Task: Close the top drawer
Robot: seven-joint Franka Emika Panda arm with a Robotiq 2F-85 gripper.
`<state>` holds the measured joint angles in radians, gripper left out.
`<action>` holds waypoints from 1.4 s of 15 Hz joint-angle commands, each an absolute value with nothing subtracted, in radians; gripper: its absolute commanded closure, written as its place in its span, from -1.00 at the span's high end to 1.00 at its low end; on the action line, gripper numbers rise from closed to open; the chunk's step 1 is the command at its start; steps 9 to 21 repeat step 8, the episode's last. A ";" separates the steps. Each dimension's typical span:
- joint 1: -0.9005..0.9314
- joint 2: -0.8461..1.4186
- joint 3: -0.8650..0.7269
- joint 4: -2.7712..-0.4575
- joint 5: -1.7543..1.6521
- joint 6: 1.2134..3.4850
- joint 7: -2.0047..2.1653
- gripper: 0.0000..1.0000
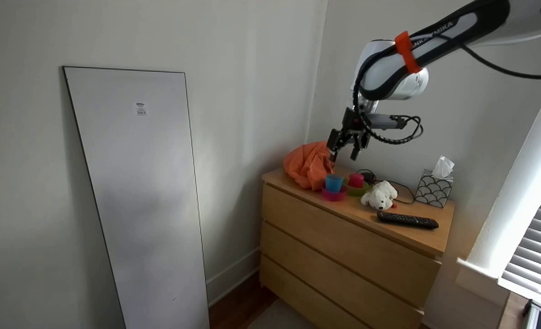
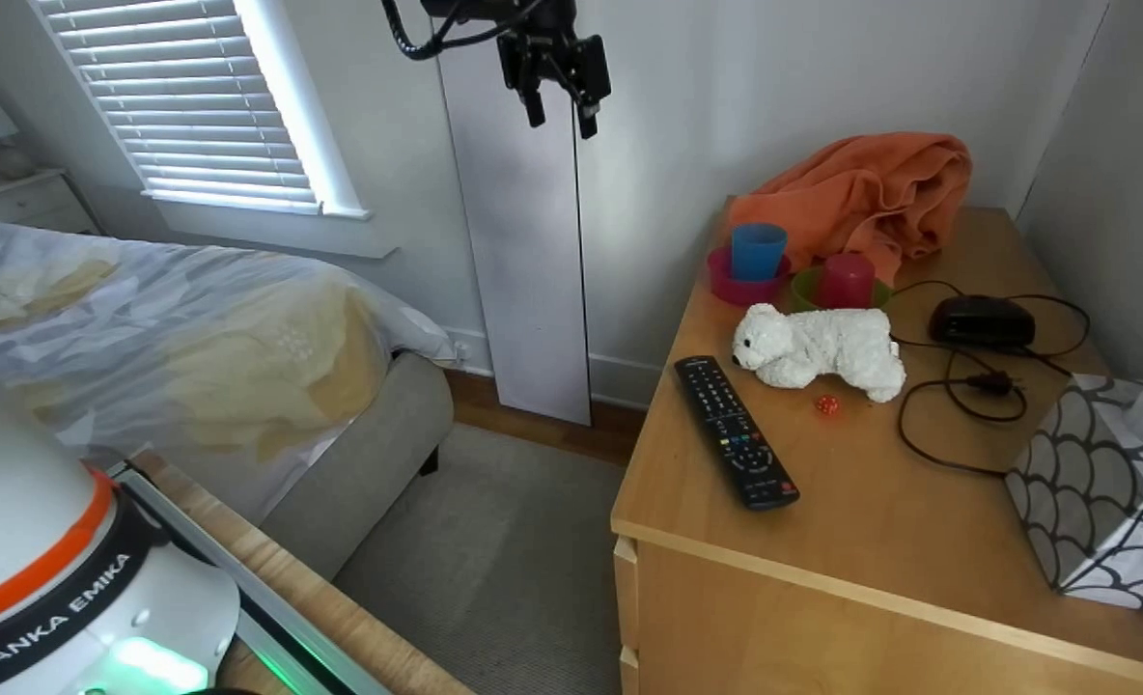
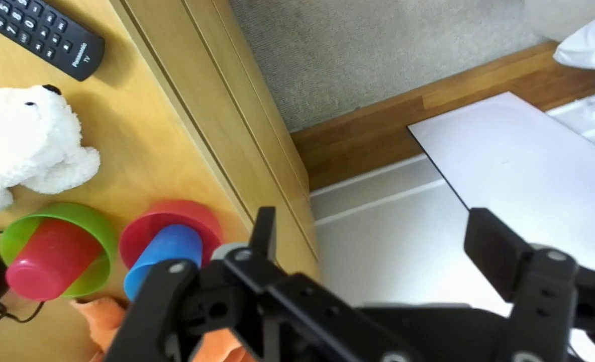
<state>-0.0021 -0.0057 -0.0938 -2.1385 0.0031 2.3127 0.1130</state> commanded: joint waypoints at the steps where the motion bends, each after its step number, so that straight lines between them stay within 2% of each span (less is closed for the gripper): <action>1: -0.051 -0.112 -0.096 -2.182 -0.018 2.288 0.258 1.00; 3: -0.086 -0.142 -0.096 -2.196 -0.106 2.329 0.372 1.00; 4: -0.073 -0.092 -0.090 -2.148 -0.046 2.306 0.275 1.00; 21: -0.079 -0.096 -0.086 -2.146 -0.054 2.306 0.281 1.00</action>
